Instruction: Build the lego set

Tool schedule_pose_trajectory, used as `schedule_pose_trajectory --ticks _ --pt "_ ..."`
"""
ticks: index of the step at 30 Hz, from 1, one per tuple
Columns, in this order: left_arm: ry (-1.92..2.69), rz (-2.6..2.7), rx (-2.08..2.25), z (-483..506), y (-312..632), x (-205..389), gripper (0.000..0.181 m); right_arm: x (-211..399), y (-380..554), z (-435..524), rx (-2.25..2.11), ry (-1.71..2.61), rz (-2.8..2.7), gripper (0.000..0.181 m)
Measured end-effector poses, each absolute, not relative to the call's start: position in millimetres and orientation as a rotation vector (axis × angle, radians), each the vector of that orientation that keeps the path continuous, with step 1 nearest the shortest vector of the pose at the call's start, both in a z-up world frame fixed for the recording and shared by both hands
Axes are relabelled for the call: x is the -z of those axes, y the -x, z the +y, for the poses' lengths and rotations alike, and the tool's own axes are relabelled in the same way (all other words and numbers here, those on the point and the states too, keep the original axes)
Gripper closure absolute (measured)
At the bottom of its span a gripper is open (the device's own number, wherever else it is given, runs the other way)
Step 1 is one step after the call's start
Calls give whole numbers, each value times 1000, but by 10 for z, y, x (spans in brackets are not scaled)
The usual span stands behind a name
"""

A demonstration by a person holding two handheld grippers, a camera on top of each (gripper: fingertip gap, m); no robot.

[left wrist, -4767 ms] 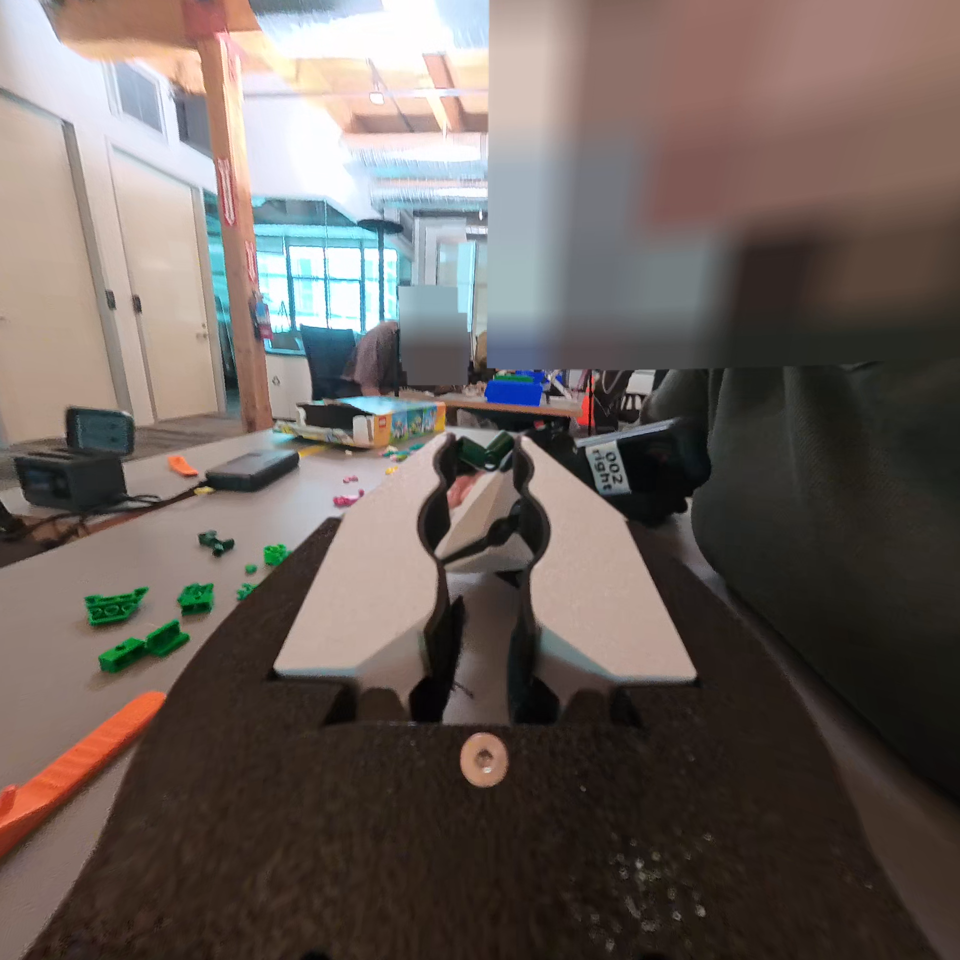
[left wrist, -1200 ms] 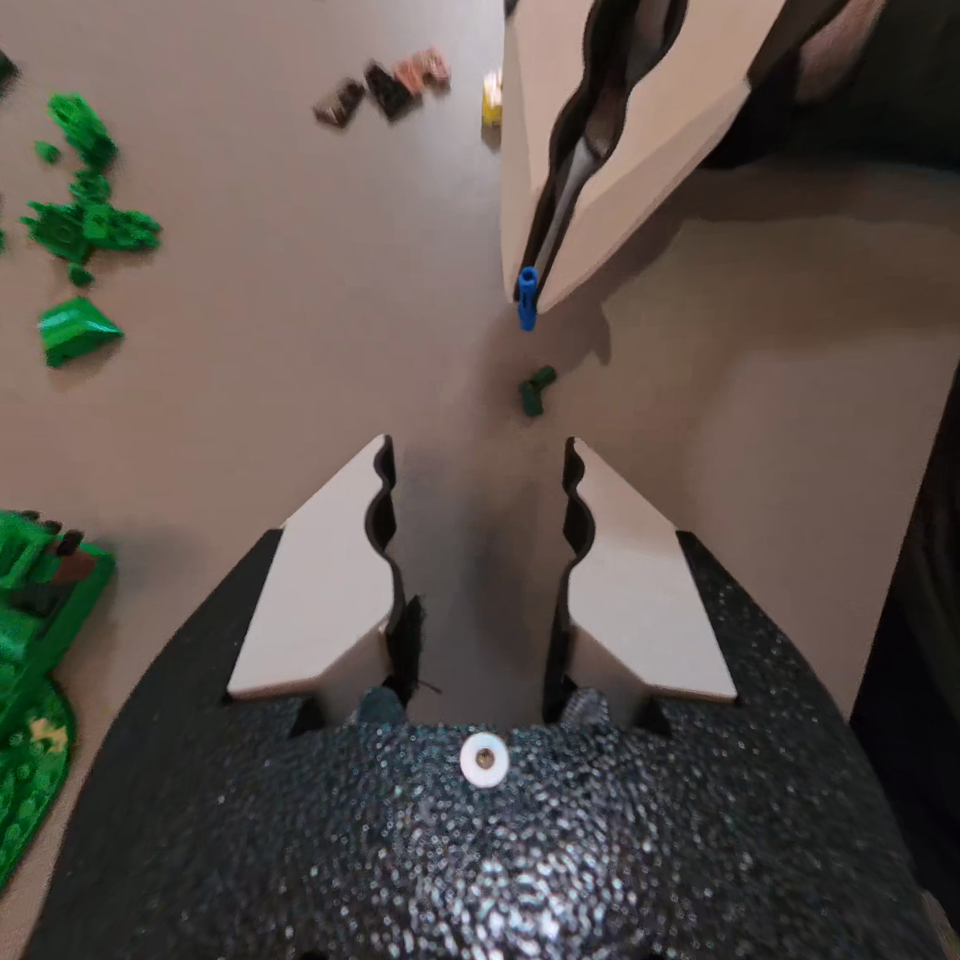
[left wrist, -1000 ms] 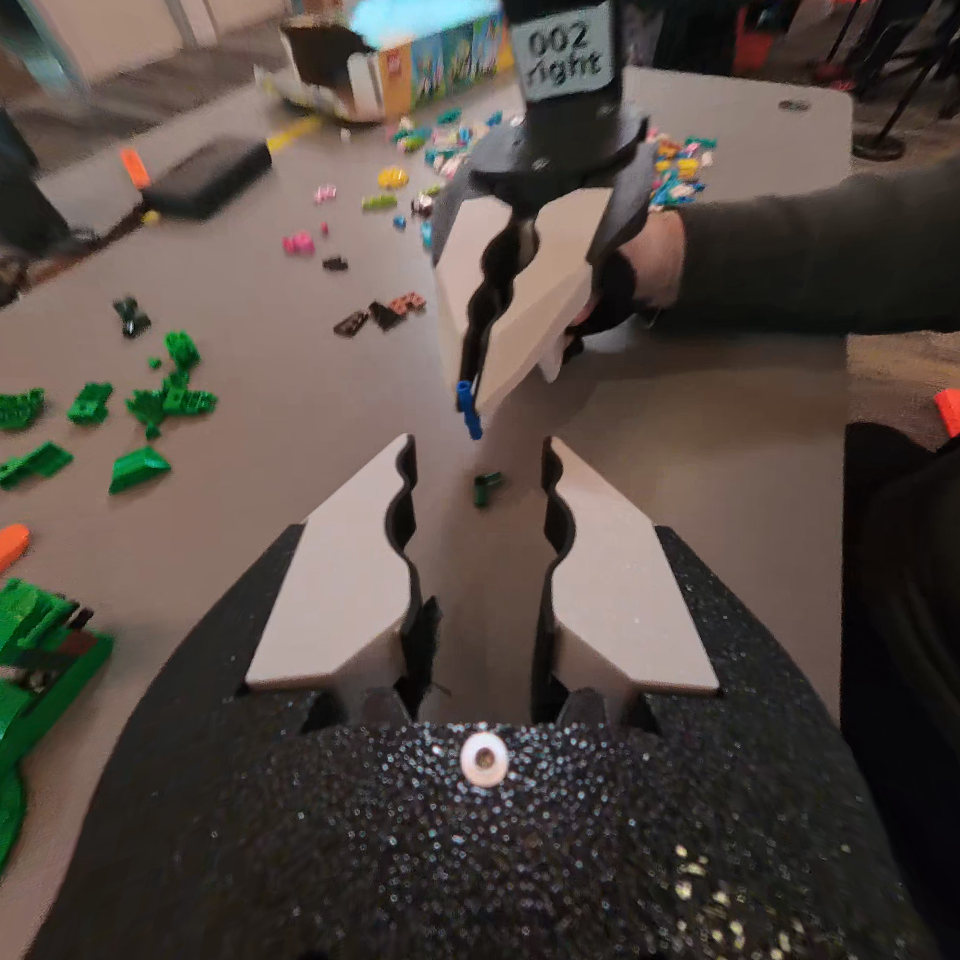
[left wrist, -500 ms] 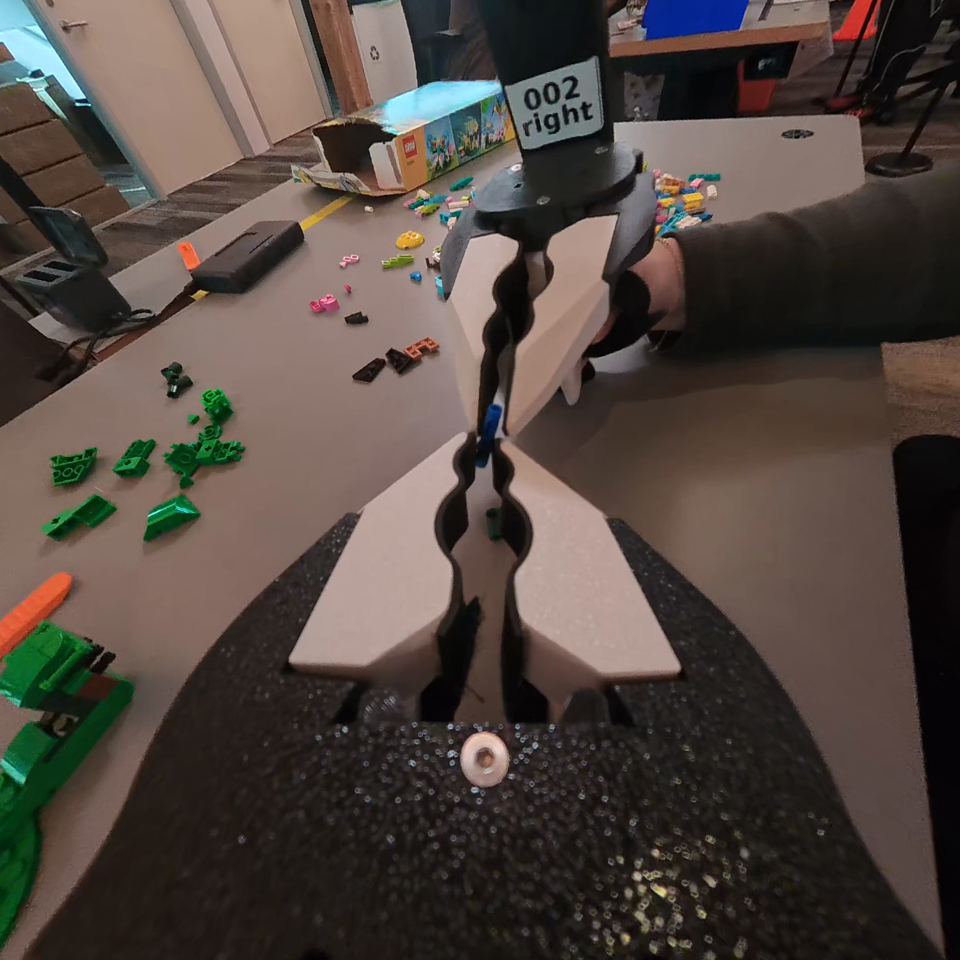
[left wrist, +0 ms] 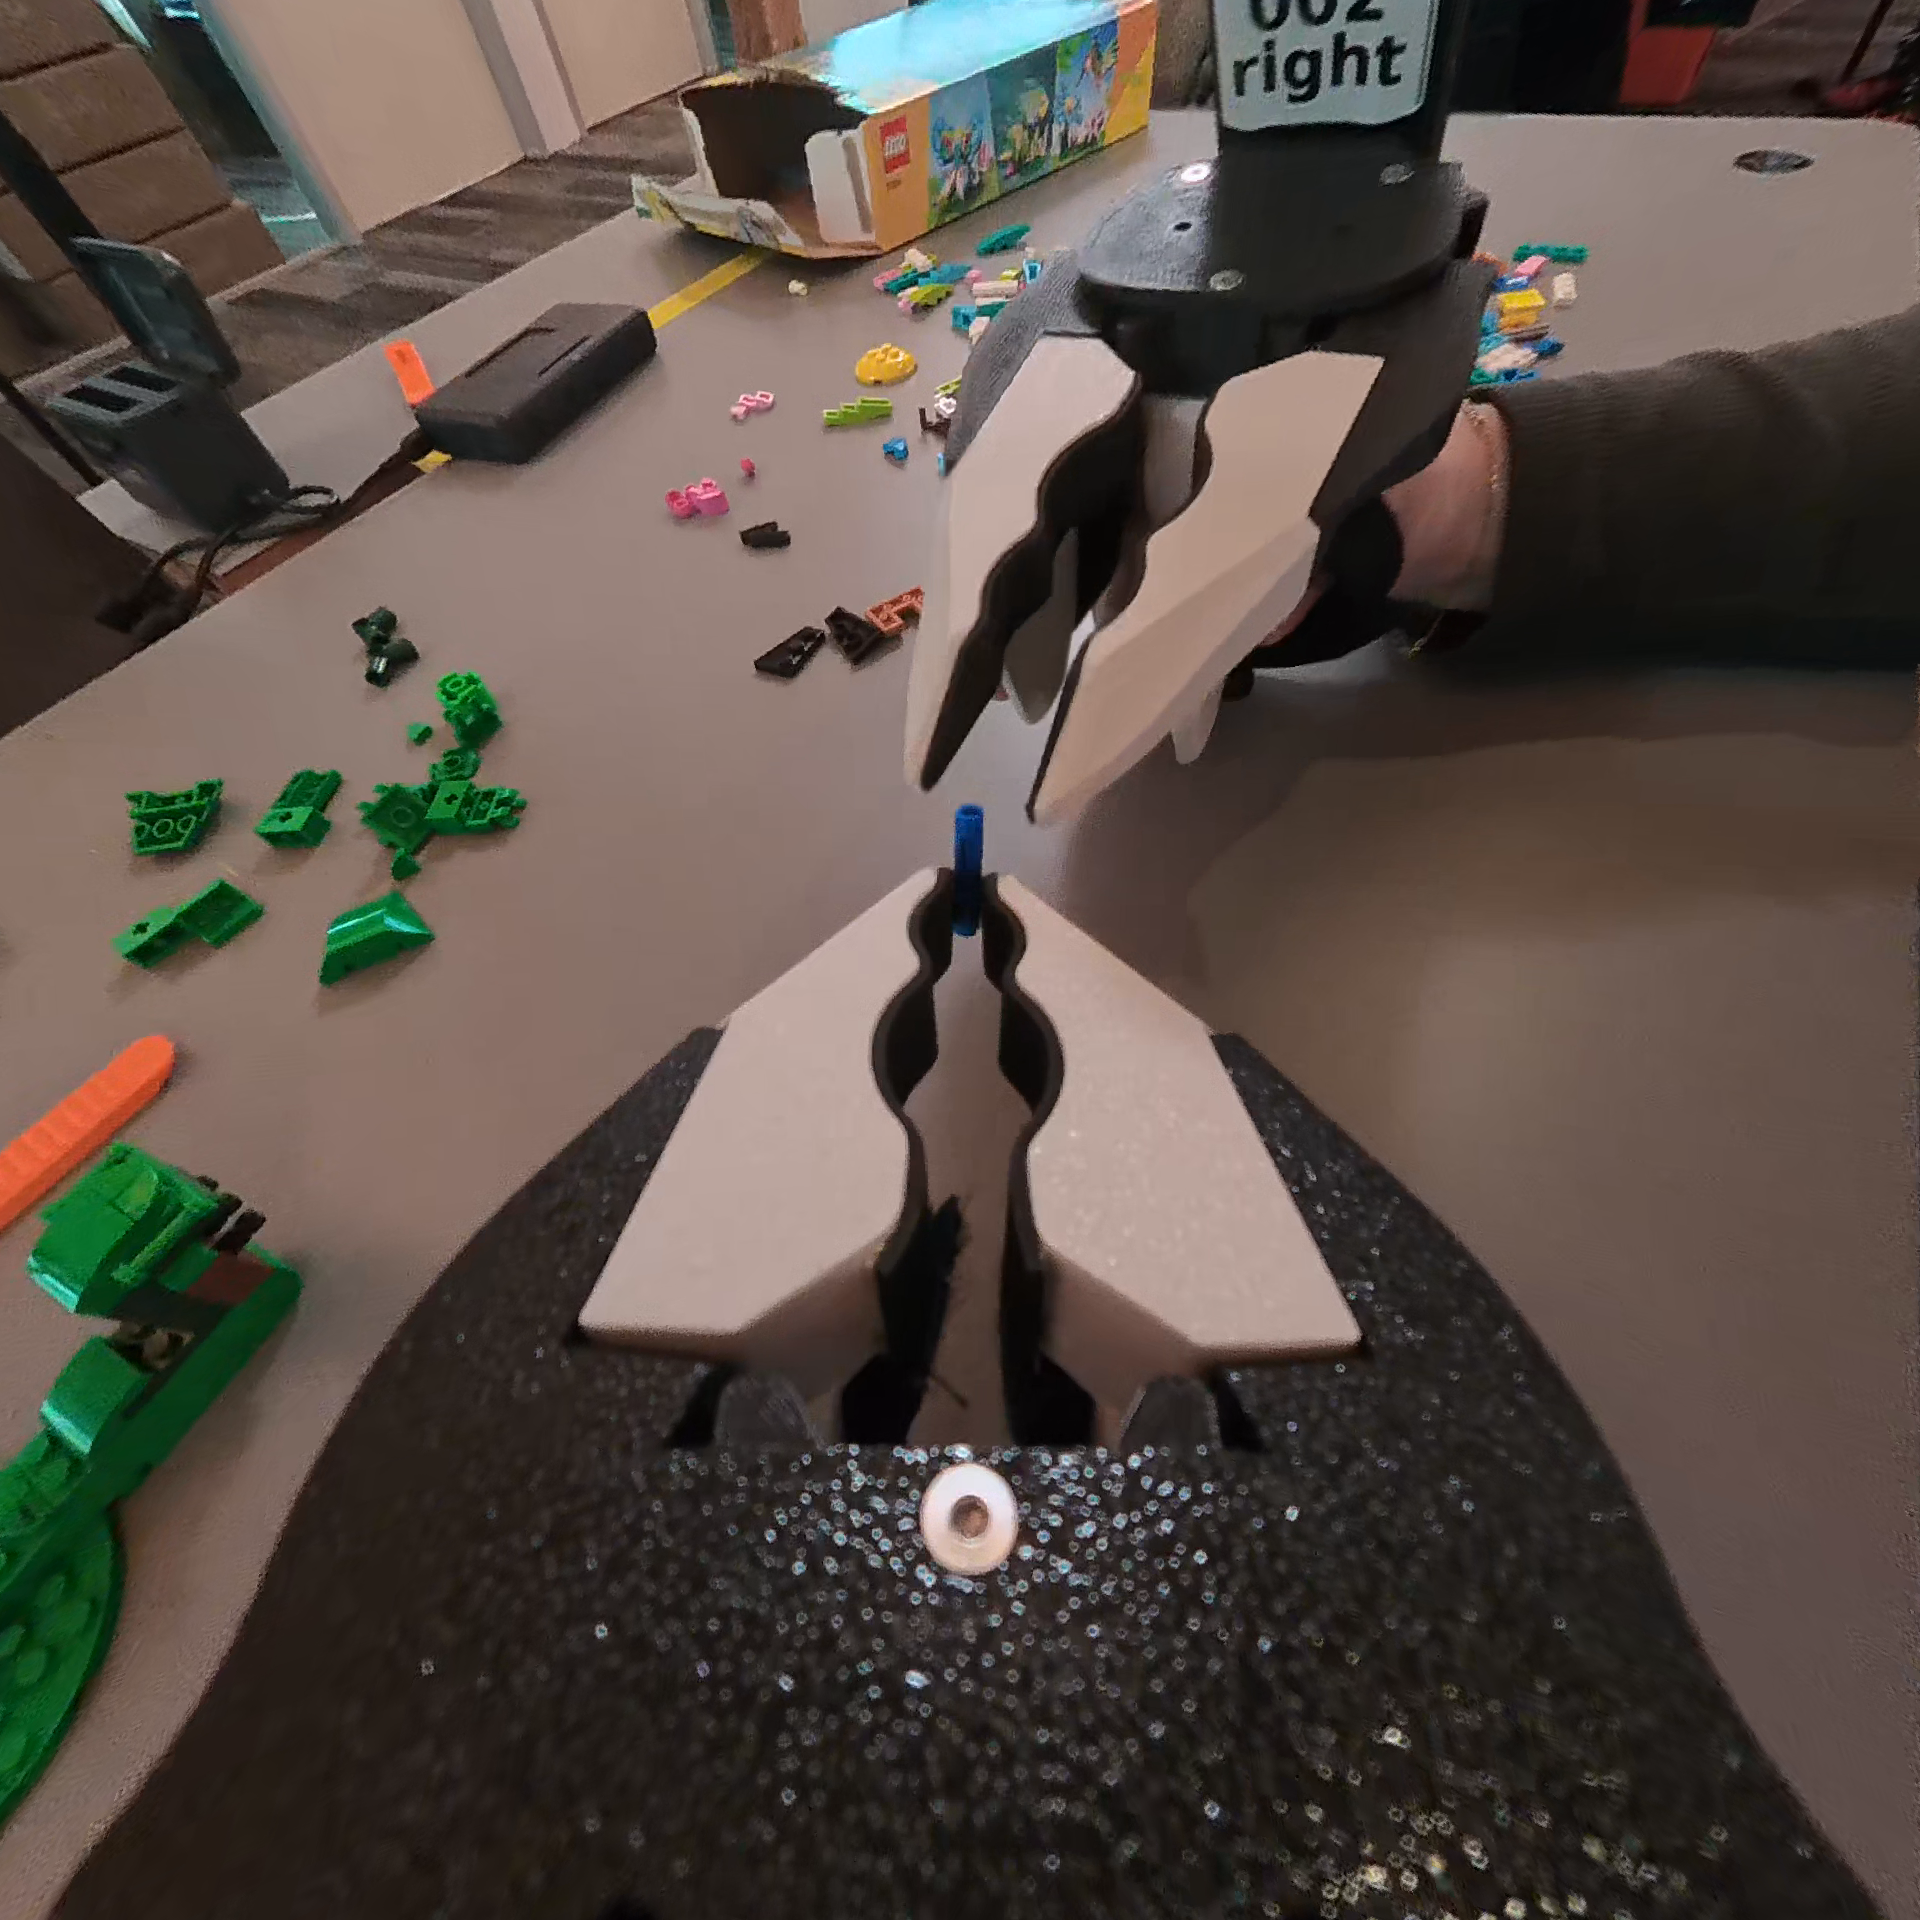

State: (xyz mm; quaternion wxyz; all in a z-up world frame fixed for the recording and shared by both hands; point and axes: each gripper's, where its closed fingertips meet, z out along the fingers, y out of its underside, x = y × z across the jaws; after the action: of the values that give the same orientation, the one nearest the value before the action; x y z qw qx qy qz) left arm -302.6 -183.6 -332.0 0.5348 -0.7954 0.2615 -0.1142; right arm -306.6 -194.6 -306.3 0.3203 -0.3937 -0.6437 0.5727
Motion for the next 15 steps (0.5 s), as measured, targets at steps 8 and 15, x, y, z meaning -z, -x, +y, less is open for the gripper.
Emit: schedule_pose_trajectory --ticks 8,15 --pt "1888 642 316 -1834 2941 3338 179 3080 3045 -1988 -1550 1043 -1724 177" --pt "1929 584 282 -1861 2977 3404 158 3086 3017 -1892 -1511 1104 -1734 179"
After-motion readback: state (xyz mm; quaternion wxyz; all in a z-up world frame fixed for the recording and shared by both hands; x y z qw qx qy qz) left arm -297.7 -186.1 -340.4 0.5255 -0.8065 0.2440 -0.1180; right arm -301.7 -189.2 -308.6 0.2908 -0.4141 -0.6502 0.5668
